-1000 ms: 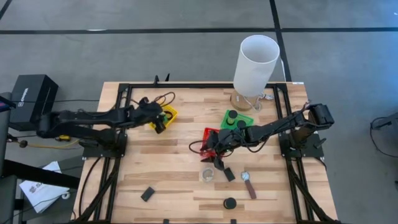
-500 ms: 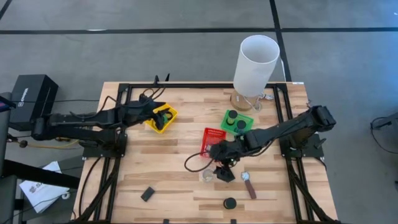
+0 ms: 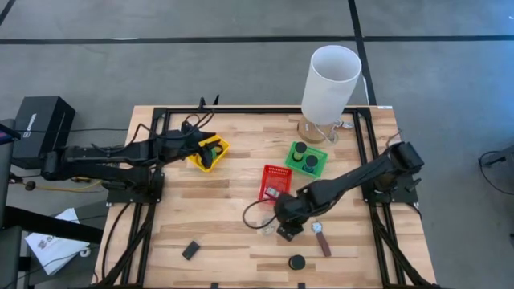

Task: Pick & Place Office items
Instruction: Put the right black digital clock into the red bin

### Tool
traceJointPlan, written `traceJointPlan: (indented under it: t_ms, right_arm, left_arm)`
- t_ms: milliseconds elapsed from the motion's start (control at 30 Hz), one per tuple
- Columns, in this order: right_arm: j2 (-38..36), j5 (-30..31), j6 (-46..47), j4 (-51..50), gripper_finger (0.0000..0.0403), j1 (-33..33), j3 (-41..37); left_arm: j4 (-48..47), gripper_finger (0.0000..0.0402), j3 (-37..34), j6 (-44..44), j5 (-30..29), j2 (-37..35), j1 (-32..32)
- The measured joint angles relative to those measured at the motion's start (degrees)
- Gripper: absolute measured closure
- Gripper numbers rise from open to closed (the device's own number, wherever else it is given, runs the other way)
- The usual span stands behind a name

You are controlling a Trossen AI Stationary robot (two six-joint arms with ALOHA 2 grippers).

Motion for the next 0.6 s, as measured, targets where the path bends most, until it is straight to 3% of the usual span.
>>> traceJointPlan:
  t_ms: [600]
  right_arm:
    - [11.5,-6.1,2.4,-5.9,0.0143,-1.5,-0.1]
  left_arm:
    - [8.1,0.0259,0.0,2.1,1.4,-0.6,0.0]
